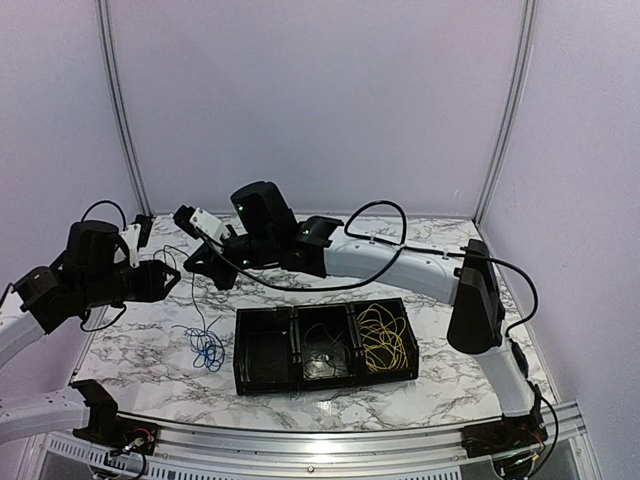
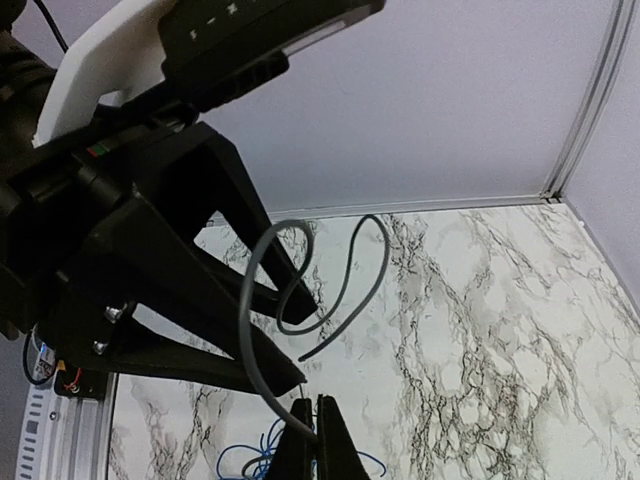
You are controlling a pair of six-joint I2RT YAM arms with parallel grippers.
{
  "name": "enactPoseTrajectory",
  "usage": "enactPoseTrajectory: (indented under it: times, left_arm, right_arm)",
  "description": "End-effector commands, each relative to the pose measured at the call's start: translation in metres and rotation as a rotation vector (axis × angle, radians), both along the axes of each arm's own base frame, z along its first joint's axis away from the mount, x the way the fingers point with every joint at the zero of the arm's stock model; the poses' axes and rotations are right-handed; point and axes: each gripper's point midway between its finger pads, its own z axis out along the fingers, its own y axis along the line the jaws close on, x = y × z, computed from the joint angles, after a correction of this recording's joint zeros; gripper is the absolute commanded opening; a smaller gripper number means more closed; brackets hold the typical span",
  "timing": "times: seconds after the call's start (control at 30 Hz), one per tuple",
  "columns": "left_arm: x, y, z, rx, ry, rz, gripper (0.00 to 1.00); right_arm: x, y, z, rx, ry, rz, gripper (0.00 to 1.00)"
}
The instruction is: Untangle the cables
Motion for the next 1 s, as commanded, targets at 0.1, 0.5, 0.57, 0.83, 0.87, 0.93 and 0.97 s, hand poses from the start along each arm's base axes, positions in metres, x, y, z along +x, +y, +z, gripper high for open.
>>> enactPoseTrajectory:
  times: [0.1,0.5,0.57,0.83,0.87,0.93,0.97]
  left_arm:
    - [-0.030,0.001,-0.011,-0.216,0.005,0.014,0.45]
    - [-0.011,-0.016,-0.058,-0.207,-0.012,-0.027,0.55]
    - [-0.004,-0.014,-0.074,-0.168,0.007,-0.002,0.55]
    - [0.013,0.020,-0.146,-0.026,0.136,0.248,0.53]
    - [0.012,0.025,-0.153,-0.013,0.155,0.283,0.53]
    - [0.010,0.032,-0.162,-0.007,0.176,0.330,0.54]
    - [0.009,0.035,-0.163,-0.006,0.177,0.345,0.55]
  right_arm:
    - [-0.009,-0.007,0.068,0.123,-0.040,-0.001,0.00]
    - [-0.007,-0.011,0.074,0.123,-0.055,-0.011,0.00]
    - [-0.008,-0.013,0.082,0.134,-0.063,-0.010,0.00]
    - [-0.014,-0.049,0.139,0.192,-0.112,-0.015,0.00]
    - [-0.013,-0.057,0.143,0.191,-0.115,-0.018,0.00]
    - [-0.013,-0.074,0.144,0.171,-0.118,-0.021,0.00]
    - [-0.013,-0.083,0.143,0.157,-0.123,-0.021,0.00]
